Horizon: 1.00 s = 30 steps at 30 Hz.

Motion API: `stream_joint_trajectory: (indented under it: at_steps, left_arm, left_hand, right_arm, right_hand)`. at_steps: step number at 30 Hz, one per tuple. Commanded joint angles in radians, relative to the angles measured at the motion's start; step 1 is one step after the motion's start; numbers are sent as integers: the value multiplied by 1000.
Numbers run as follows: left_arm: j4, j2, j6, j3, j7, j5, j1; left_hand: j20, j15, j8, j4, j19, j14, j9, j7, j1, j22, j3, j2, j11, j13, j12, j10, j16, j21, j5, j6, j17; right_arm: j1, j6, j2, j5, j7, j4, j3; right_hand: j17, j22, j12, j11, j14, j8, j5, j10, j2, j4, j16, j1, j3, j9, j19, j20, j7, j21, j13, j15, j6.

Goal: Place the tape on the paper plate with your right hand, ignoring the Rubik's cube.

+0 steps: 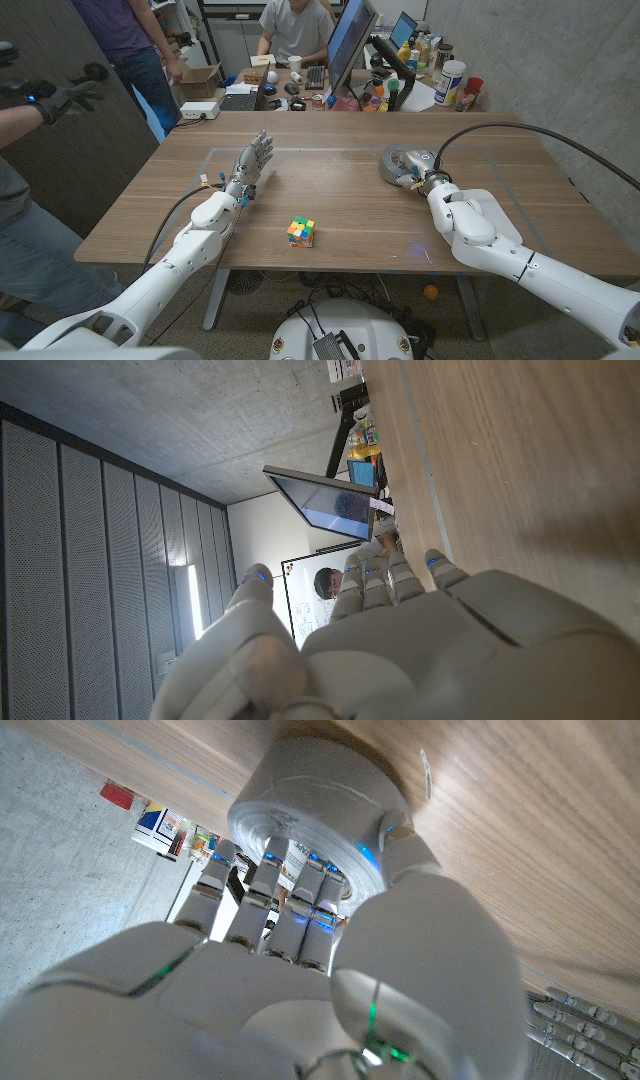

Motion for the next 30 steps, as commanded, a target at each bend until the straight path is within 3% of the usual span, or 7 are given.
stream_joint_trajectory:
  at_steps: [1, 30]
  left_arm:
    - [0, -1, -3, 3, -4, 5, -6]
    - [8, -2, -7, 4, -13, 4, -11]
  left_hand:
    - [7, 3, 8, -5, -4, 2, 4, 2, -4, 2, 6, 7, -1, 4, 5, -2, 4, 6, 5, 6, 3]
    - [6, 4, 7, -7, -6, -3, 5, 2, -5, 2, 8, 7, -2, 4, 4, -4, 2, 6, 5, 6, 3]
  right_arm:
    - [-2, -1, -9, -25, -5, -29, 16]
    - [-43, -24, -40, -94, 27, -129, 62]
  right_hand:
    - [2, 1, -4, -76, 6, 4, 6, 75, 97, 3, -2, 90, -6, 0, 7, 2, -138, 3, -2, -6, 181]
    - [-2, 2, -17, -77, 45, 8, 0, 78, 103, 14, 0, 94, -28, -9, 57, -1, -146, 4, -7, -19, 185]
